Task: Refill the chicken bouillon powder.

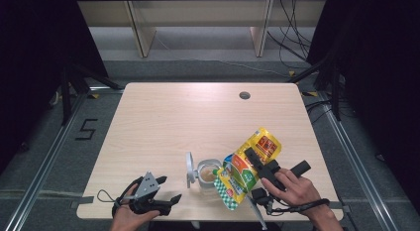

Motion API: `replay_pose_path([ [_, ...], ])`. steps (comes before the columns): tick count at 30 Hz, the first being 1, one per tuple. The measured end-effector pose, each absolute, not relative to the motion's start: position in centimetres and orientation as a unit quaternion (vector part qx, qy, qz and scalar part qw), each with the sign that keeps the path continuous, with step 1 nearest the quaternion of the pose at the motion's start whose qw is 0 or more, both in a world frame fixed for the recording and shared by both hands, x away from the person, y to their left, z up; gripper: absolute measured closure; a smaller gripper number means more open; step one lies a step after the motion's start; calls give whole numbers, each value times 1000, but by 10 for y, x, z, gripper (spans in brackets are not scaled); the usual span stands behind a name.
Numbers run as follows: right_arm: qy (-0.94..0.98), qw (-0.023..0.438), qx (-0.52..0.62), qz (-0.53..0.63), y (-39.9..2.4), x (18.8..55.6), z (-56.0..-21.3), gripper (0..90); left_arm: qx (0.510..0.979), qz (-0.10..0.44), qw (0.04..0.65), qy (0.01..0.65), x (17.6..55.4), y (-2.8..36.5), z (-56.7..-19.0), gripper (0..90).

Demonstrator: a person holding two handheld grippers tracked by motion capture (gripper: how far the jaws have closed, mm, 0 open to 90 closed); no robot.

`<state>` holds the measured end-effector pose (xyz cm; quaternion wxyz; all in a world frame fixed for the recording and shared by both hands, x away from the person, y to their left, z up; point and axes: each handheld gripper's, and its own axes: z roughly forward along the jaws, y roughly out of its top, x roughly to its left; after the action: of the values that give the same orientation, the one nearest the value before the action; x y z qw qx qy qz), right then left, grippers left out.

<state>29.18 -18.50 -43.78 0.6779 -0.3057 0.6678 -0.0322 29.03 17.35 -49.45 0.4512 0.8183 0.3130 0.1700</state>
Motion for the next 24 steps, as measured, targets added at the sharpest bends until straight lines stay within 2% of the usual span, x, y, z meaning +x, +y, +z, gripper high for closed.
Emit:
replay_pose_path([
  [24, 671, 680, -295, -26, -188, 292, -436, 470, 817, 165, 456, 313, 290, 173, -495, 208],
])
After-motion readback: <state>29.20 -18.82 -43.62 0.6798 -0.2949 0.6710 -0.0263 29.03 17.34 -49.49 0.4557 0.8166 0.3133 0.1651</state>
